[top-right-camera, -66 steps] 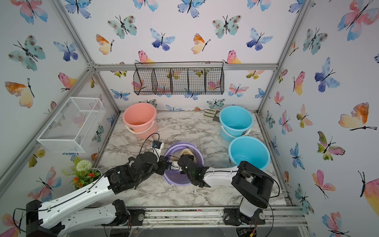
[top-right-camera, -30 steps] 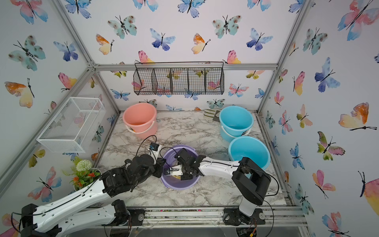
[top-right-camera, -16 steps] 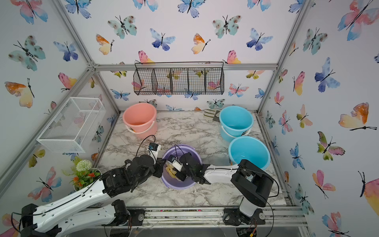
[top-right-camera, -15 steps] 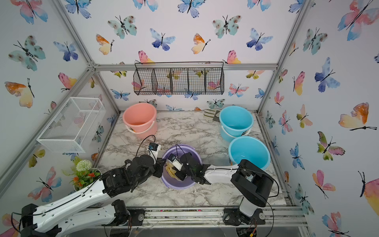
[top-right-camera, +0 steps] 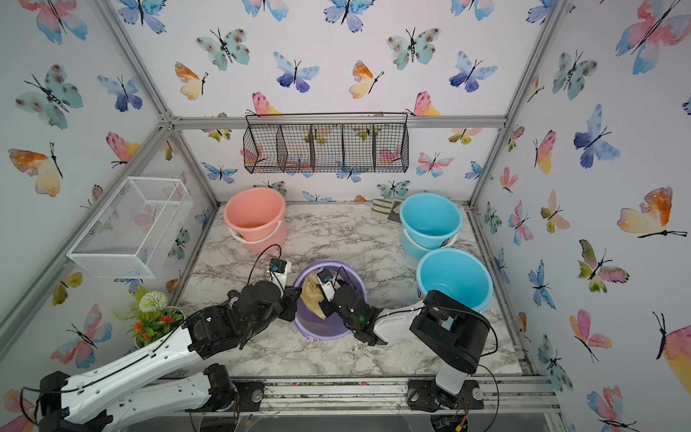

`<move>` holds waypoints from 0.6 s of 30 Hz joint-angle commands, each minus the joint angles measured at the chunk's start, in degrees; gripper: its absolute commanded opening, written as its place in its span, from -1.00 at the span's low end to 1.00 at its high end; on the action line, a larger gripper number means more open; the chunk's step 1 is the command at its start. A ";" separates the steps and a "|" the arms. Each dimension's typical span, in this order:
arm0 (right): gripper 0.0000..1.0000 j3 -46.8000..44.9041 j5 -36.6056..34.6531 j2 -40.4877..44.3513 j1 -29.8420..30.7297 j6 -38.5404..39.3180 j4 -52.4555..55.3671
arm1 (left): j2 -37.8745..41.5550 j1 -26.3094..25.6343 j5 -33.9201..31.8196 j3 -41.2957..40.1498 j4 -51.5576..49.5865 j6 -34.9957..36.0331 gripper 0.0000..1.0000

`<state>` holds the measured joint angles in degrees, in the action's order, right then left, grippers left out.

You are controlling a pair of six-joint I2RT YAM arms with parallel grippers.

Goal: Wipe the inside of the bucket with a cloth
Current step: Wipe the dirt from the inside of the bucket.

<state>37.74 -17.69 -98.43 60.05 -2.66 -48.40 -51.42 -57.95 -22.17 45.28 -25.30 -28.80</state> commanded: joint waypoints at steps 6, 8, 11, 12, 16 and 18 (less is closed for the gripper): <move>-0.96 8.50 -23.58 -4.24 0.33 7.75 19.51 | 0.42 0.04 0.11 2.19 -1.41 -2.84 -1.00; -0.96 9.76 -23.51 -3.68 0.33 7.22 25.69 | 0.62 0.04 -0.20 2.18 -1.57 -2.84 -1.00; -0.96 12.78 -20.74 -3.04 0.35 5.04 37.06 | 0.62 0.03 -0.53 2.18 -1.35 -2.84 -1.00; -0.96 13.60 -19.06 -2.88 0.33 4.78 40.32 | 0.49 0.04 -0.59 2.22 -1.25 -2.84 -1.00; -0.96 17.34 -7.75 -2.77 0.33 2.80 53.81 | -0.21 0.08 -0.60 2.58 -1.07 -2.50 -1.00; -0.96 17.65 -1.31 -2.20 0.33 2.08 57.64 | -0.59 0.03 -0.53 2.75 -1.15 -2.21 -1.00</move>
<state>54.65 -28.03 -101.73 60.82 1.91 -4.91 -51.81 -57.54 -23.49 45.56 -27.03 -31.18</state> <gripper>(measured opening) 0.090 0.108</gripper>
